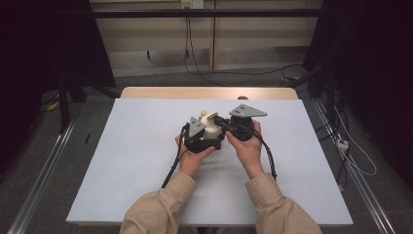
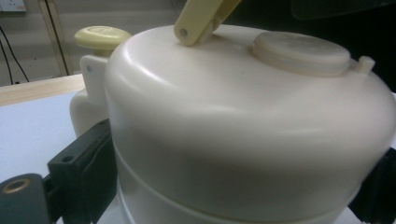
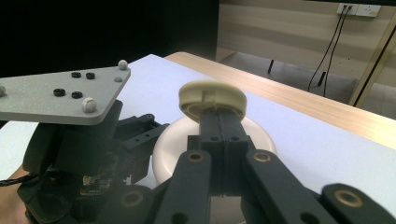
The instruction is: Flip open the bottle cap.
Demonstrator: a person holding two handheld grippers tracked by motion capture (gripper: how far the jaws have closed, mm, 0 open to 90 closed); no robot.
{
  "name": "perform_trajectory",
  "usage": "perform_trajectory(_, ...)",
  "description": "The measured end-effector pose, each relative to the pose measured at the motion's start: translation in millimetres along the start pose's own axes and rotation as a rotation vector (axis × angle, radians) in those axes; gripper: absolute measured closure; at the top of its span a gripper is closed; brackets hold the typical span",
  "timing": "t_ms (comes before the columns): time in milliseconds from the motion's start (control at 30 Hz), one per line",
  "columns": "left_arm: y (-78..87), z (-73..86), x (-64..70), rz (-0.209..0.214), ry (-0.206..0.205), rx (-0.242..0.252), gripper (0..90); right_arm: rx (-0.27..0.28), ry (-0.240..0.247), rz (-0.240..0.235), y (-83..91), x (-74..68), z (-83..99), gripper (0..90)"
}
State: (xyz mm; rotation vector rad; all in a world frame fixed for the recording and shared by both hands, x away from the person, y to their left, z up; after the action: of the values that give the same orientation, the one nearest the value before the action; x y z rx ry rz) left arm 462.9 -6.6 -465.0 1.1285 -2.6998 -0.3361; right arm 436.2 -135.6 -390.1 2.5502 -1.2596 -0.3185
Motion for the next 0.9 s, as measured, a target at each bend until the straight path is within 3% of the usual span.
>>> perform_trajectory(900, 0.0, 0.1, 0.0, 0.001, 0.004, 0.000, 6.3, 0.005, 0.005, 0.003, -3.8, 0.7, -1.2, 90.0)
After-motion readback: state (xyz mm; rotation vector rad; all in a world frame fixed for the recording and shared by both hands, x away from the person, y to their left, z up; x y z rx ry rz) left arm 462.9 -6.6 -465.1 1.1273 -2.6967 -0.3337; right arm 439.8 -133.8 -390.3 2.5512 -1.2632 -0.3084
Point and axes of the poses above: each handheld gripper's, and its own axes: y roughly backward along the jaws, z roughly out of its underside, x roughly to its right, the point moved 3 cm from there along -y, roughly forward along the jaws
